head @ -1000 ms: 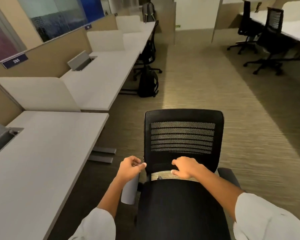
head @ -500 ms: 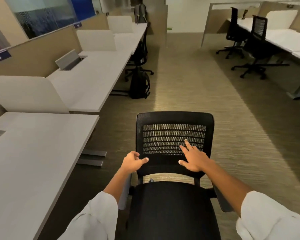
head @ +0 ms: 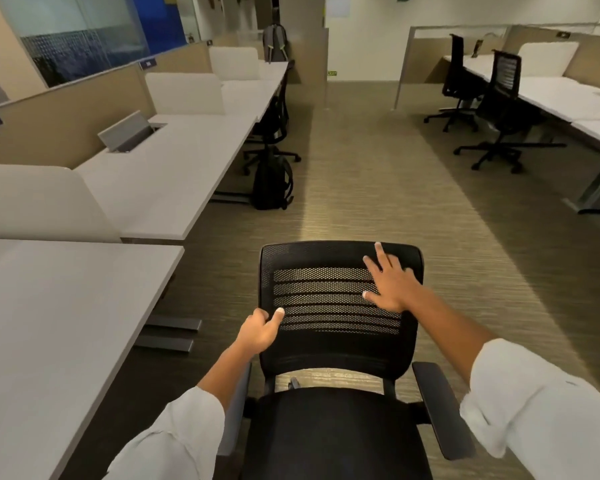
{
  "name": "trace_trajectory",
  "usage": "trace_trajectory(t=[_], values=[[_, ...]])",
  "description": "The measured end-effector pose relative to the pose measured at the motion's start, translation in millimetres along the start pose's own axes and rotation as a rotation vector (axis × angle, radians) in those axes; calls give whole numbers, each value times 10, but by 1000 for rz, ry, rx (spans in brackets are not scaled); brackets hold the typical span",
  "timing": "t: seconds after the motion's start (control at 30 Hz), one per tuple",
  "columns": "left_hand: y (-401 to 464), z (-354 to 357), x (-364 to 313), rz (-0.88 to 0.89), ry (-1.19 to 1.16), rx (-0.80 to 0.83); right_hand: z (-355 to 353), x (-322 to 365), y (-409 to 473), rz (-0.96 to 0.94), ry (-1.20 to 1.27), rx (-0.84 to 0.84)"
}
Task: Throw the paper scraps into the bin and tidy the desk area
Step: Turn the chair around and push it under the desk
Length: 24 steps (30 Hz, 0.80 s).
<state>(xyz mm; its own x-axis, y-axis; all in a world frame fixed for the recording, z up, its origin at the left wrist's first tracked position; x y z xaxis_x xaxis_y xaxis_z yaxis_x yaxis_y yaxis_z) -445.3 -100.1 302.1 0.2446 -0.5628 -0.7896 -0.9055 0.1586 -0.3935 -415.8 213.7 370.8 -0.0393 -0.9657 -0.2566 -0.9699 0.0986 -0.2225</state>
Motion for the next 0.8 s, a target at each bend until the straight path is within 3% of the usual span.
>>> trace_trajectory(t=[0.23, 0.33, 0.5, 0.7, 0.8], values=[[189, 817, -85, -88, -35, 20, 166, -518, 635, -128, -205, 34], [297, 1102, -415, -107, -68, 24, 308, -688, 756, -199, -174, 82], [583, 1337, -1147, -109, -158, -123, 328, -750, 832, -326, -136, 91], [667, 1781, -1437, -330, -227, -180, 356, -742, 645, -497, -247, 85], [705, 1928, -1583, -360, -223, -176, 353, -880, 578, -567, -212, 115]])
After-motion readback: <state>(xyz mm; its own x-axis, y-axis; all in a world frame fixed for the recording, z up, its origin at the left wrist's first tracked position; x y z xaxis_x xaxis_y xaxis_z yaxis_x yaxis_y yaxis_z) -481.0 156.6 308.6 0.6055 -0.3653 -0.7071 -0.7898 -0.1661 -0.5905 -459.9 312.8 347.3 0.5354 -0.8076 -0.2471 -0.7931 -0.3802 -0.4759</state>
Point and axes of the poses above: each hand's wrist, its own y-axis towards the middle knuckle, its own z-axis out of the palm, x = y × z, the point moved 10 cm from there along y, towards the middle knuckle, and after that the axes turned 12 degrees about -y, right-handed, at the moved point
